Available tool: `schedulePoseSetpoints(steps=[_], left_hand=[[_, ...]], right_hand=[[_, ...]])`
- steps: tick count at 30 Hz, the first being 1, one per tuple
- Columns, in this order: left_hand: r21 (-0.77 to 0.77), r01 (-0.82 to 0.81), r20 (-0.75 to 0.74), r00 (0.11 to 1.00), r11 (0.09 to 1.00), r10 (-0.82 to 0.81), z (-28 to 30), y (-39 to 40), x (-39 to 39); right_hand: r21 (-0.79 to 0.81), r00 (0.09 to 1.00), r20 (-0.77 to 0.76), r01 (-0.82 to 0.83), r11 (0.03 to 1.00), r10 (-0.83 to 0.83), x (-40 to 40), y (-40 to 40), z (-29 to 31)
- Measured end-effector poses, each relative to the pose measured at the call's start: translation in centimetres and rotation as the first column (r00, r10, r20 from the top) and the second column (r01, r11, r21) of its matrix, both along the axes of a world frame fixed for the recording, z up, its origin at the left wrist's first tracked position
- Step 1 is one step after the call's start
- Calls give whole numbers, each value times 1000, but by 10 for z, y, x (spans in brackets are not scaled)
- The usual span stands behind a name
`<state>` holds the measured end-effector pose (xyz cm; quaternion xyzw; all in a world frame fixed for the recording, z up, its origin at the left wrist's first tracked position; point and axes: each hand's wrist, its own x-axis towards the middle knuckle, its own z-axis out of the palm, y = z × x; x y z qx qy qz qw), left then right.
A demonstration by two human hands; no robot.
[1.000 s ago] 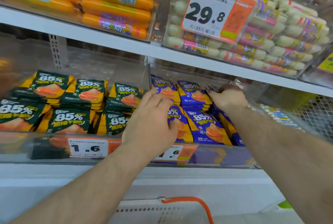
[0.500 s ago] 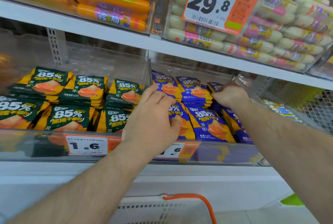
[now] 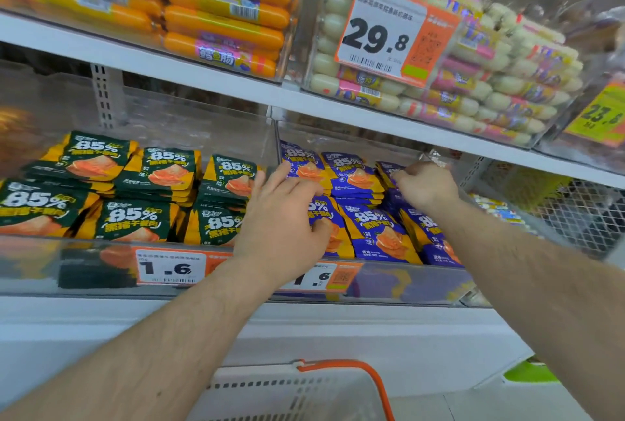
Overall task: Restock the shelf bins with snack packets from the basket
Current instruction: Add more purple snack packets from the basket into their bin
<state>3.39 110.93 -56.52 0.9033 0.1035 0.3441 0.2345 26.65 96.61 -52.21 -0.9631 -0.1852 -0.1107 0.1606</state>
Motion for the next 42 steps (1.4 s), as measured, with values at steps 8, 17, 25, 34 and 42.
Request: schedulePoseSetpoints(steps=[8, 17, 25, 34, 42], left_hand=[[98, 183, 218, 955, 978, -200, 14, -37, -30], [-93, 360, -305, 877, 928, -371, -45, -47, -90], [-154, 441, -961, 143, 884, -238, -95, -35, -124], [-213, 367, -973, 2, 905, -230, -142, -24, -122], [-251, 337, -968, -62, 907, -245, -150, -28, -107]], right_hand=[[258, 977, 210, -94, 962, 39, -107, 4, -5], [208, 679, 687, -526, 825, 259, -194, -2, -83], [183, 858, 97, -513, 839, 504, -252, -12, -243], [-178, 577, -791, -535, 826, 203, -286, -53, -366], [-517, 694, -715, -603, 607, 80, -277, -88, -403]])
